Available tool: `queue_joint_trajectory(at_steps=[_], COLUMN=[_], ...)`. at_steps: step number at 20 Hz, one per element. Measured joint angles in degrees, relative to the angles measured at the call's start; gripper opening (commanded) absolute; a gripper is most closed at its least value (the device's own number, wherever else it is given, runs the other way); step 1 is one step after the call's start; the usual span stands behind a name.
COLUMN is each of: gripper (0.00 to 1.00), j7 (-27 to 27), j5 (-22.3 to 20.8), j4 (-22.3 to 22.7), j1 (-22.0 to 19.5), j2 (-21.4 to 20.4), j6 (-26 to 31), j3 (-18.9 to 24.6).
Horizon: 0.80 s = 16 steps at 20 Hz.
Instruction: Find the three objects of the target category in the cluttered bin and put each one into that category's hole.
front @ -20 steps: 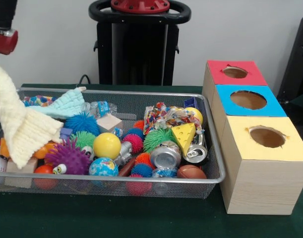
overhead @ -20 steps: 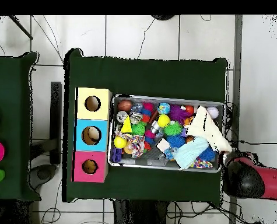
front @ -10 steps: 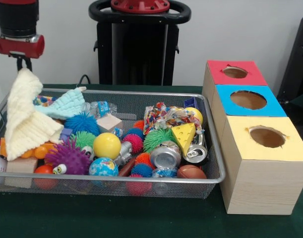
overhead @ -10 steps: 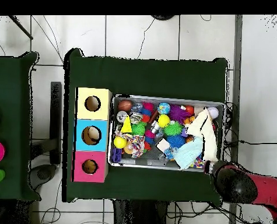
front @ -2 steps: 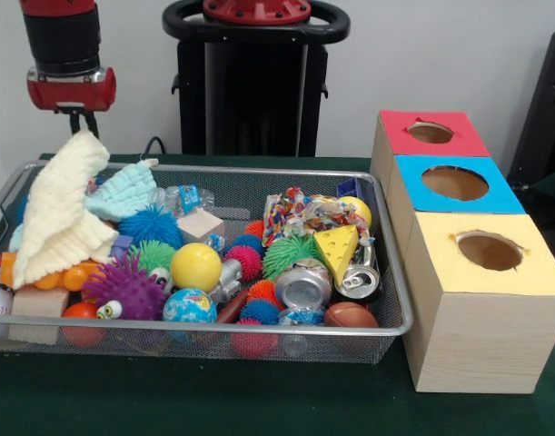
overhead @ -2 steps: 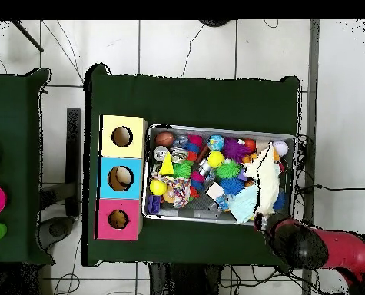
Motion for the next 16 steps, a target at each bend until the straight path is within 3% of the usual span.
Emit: queue_joint_trajectory(at_steps=[15,16], gripper=[0.00,1.00], j7=[0.00,0.00], j5=[-0.06,-0.07], j4=[1.75,1.75], j1=[-1.88,-1.88], j2=[0.70,0.79], j6=[-0.80,-0.80], j3=[5.28,5.46])
